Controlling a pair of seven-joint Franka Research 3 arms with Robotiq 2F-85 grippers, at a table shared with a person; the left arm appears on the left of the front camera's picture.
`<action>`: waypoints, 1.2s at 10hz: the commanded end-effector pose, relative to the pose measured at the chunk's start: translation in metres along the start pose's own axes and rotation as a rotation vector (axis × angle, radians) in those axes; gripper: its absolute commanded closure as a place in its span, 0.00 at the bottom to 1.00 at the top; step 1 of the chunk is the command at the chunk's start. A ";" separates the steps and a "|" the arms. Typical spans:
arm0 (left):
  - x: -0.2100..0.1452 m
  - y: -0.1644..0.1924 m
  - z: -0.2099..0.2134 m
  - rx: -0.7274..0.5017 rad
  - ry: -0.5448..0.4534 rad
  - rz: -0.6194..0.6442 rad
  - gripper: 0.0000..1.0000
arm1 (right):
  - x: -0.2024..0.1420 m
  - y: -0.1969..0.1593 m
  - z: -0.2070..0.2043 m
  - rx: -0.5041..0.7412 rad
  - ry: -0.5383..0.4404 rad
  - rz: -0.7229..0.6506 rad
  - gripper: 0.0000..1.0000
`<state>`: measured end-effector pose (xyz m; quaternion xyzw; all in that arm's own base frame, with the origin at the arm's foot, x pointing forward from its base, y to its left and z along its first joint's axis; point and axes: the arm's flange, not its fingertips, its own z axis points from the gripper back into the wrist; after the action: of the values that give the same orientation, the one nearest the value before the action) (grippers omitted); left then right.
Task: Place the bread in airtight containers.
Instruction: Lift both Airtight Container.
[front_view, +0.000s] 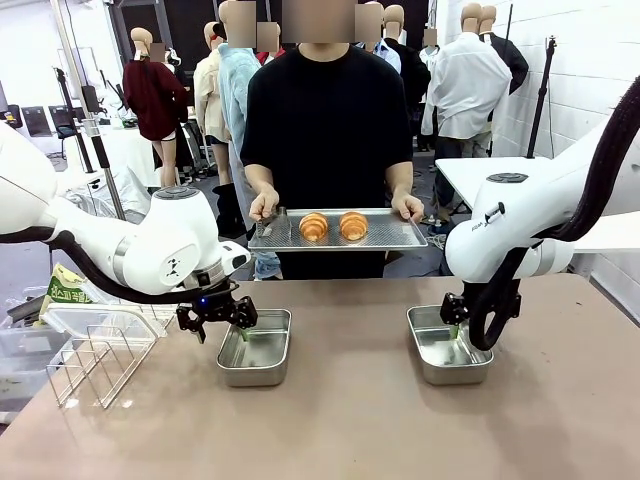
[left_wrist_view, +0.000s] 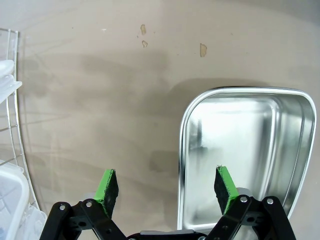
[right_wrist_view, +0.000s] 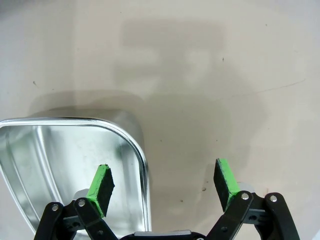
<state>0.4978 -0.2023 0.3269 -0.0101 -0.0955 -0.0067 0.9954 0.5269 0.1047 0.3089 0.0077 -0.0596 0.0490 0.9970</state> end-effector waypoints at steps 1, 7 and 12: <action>0.005 -0.007 -0.004 0.026 0.006 0.017 0.00 | 0.003 0.005 -0.002 -0.002 -0.001 -0.023 0.00; 0.004 -0.006 -0.009 0.051 0.039 0.021 0.76 | 0.001 0.006 -0.005 0.007 0.041 -0.020 0.76; 0.004 -0.009 -0.010 0.063 0.074 0.011 1.00 | 0.001 0.004 -0.004 0.015 0.056 -0.027 1.00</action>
<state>0.5004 -0.2071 0.3178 0.0058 -0.0615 -0.0102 0.9980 0.5240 0.1084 0.3061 0.0104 -0.0430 0.0463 0.9979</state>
